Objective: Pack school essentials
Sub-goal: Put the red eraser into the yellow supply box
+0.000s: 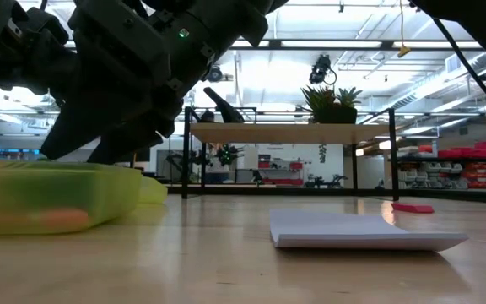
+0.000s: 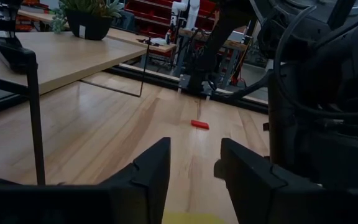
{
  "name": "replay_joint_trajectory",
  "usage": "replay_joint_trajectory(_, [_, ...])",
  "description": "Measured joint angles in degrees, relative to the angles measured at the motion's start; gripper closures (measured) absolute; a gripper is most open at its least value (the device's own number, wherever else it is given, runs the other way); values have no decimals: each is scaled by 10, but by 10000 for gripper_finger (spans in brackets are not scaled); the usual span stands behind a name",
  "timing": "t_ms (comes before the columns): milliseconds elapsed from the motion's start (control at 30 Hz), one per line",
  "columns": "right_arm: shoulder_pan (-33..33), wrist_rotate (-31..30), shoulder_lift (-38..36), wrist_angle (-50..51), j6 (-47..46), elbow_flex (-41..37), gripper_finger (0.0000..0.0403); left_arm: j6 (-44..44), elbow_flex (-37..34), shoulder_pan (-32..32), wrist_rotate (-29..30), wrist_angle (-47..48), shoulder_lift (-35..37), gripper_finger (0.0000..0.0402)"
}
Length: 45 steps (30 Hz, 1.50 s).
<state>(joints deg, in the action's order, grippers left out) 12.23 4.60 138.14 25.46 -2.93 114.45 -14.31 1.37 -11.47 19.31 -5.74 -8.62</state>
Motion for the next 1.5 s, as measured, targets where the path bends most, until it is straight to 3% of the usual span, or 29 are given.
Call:
replay_joint_trajectory(300, [2,-34,-40,48,8,3,4,0,0,0,0,-2,0,255])
replay_joint_trajectory(667, [7,-150,-74,259,-55,1,7,0,0,0,0,-1,0,249])
replay_joint_trajectory(900, [14,-158,-80,336,-98,-42,29,0,0,0,0,0,0,256])
replay_joint_trajectory(1200, [18,-183,-206,305,-205,-238,49,0,0,0,0,0,0,251])
replay_joint_trajectory(1500, [13,-198,-385,216,-445,-486,50,0,0,0,0,0,0,254])
